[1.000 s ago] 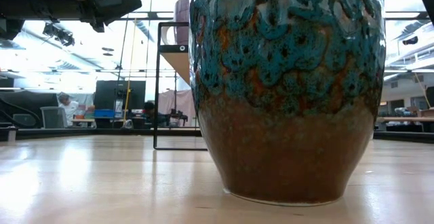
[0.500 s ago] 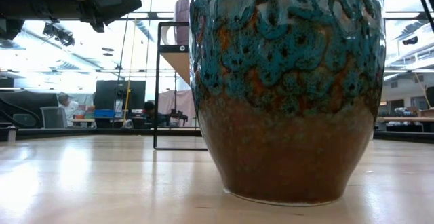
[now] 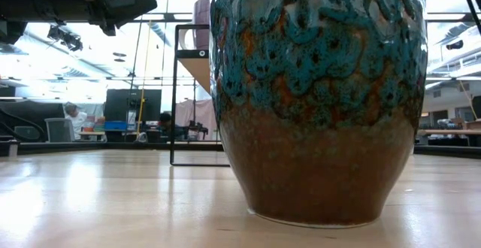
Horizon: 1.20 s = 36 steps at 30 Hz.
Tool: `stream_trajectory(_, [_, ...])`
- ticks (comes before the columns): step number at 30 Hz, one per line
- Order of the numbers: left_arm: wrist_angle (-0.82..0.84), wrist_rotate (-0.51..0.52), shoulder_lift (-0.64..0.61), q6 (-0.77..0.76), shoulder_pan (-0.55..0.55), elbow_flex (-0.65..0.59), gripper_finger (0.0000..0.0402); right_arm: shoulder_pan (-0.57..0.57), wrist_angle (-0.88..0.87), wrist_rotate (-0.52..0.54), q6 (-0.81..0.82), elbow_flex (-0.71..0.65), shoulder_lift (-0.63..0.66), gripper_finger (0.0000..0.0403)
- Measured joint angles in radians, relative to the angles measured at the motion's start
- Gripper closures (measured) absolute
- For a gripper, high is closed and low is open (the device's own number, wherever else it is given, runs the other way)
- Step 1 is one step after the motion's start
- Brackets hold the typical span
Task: Place coffee mugs
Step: Put the purple mug on the shelf, then put the dark blue patterned mug on the shelf
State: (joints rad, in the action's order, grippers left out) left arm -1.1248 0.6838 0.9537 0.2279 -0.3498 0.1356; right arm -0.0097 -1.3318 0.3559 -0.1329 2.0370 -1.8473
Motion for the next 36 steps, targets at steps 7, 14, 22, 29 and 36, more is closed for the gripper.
stream_trajectory(7, [0.000,0.000,0.000,0.001,0.000,0.000,0.0260,0.000,0.009,0.015,-0.005,-0.017,0.000,0.0254])
stream_trajectory(14, [0.001,0.000,0.000,0.002,0.000,0.000,0.0260,0.031,0.014,0.100,-0.023,0.040,0.002,0.0254])
stream_trajectory(22, [0.001,0.000,0.000,0.003,0.000,0.000,0.0260,0.131,0.030,-0.024,0.013,0.108,0.005,0.0254])
stream_trajectory(29, [0.001,0.000,0.000,0.003,0.000,0.000,0.0260,0.306,0.081,-0.148,0.038,0.005,0.001,0.0254])
stream_trajectory(36, [0.001,0.000,0.000,-0.001,0.000,0.000,0.0260,0.456,0.249,-0.223,0.038,-0.173,0.002,0.0254])
